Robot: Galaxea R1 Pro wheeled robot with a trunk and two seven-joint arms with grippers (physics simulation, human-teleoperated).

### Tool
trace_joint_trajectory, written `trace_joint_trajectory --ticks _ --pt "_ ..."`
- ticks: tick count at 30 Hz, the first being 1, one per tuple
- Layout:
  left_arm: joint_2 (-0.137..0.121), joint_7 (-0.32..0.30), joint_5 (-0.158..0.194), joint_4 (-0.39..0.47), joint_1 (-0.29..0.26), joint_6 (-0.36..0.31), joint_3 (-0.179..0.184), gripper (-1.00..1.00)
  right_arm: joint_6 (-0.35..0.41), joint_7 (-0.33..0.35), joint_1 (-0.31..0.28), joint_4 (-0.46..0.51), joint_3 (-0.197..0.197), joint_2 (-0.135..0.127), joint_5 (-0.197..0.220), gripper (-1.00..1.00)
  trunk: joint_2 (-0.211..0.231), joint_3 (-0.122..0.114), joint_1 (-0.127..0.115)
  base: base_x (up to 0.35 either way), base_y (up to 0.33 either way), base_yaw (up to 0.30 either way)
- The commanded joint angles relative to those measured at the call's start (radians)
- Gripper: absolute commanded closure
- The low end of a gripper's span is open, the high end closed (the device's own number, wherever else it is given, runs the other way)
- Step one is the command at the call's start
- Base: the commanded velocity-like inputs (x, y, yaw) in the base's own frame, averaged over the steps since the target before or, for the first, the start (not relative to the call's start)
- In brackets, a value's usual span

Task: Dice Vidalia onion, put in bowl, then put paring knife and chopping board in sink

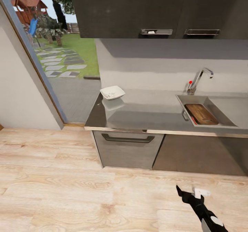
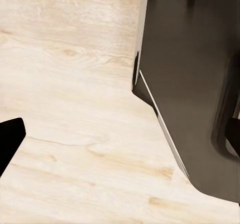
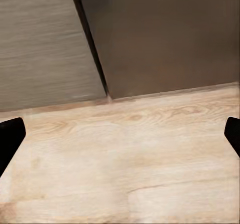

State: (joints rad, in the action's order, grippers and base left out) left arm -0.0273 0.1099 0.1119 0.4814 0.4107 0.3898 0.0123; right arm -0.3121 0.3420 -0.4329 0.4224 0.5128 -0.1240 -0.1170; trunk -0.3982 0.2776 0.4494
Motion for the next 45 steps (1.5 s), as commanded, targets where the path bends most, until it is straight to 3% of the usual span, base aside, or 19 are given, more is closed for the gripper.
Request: trace_joint_trajectory --ticks 1,6,10,13,18,22,25,28,38,41,45 --pt "0.000 0.001 0.009 0.002 0.000 0.001 0.003 -1.00 -0.023 0.006 -0.001 -0.037 0.008 -0.008 -0.010 -1.00 -0.002 0.002 0.001 0.000 0.000 0.000" --pt "0.000 0.001 0.009 0.003 0.001 0.001 0.003 -1.00 -0.109 0.007 -0.001 -0.179 0.004 -0.023 -0.017 -1.00 -0.002 0.002 0.001 0.000 0.000 0.000" --pt "0.000 0.001 0.009 0.003 0.001 0.001 0.003 -1.00 -0.167 0.006 -0.001 -0.275 0.003 -0.029 -0.099 -1.00 -0.002 0.002 0.001 0.000 0.000 0.000" --pt "-0.001 0.002 0.009 0.003 0.001 0.001 0.003 -1.00 -0.182 0.005 -0.001 -0.340 0.003 -0.048 -0.126 -1.00 -0.002 0.002 0.001 0.000 0.000 0.000" --pt "-0.001 0.002 0.010 0.003 0.001 0.001 0.002 -1.00 -0.187 -0.001 0.006 -0.394 0.001 -0.066 -0.136 -1.00 -0.002 0.002 0.001 0.000 0.000 0.000" --pt "-0.001 0.005 0.012 -0.002 0.000 -0.004 0.002 -1.00 -0.184 -0.009 0.077 -0.400 -0.001 -0.067 -0.140 -1.00 -0.002 0.002 0.001 0.000 0.000 0.000" --pt "-0.001 0.006 0.013 -0.004 -0.001 -0.006 0.001 -1.00 -0.182 -0.011 0.159 -0.401 -0.002 -0.065 -0.194 -1.00 -0.002 0.002 0.001 0.000 0.000 0.000" --pt "-0.001 0.007 0.014 -0.005 -0.001 -0.006 0.001 -1.00 -0.181 -0.011 0.212 -0.402 -0.002 -0.063 -0.223 -1.00 -0.002 0.002 0.001 0.000 0.000 0.000" --pt "-0.001 0.002 0.012 -0.026 -0.001 -0.003 0.001 -1.00 -0.177 -0.008 0.411 -0.404 -0.005 -0.056 -0.256 -1.00 -0.002 0.002 0.001 0.000 0.000 0.000" --pt "-0.002 0.002 0.012 -0.028 -0.001 -0.002 0.001 -1.00 -0.176 -0.007 0.457 -0.404 -0.005 -0.052 -0.258 -1.00 -0.002 0.002 0.001 0.000 0.000 0.000" --pt "-0.001 -0.001 0.012 -0.039 -0.001 -0.001 0.001 -1.00 -0.175 -0.008 0.473 -0.404 -0.005 -0.046 -0.259 -1.00 -0.002 0.002 0.001 0.000 0.000 0.000"
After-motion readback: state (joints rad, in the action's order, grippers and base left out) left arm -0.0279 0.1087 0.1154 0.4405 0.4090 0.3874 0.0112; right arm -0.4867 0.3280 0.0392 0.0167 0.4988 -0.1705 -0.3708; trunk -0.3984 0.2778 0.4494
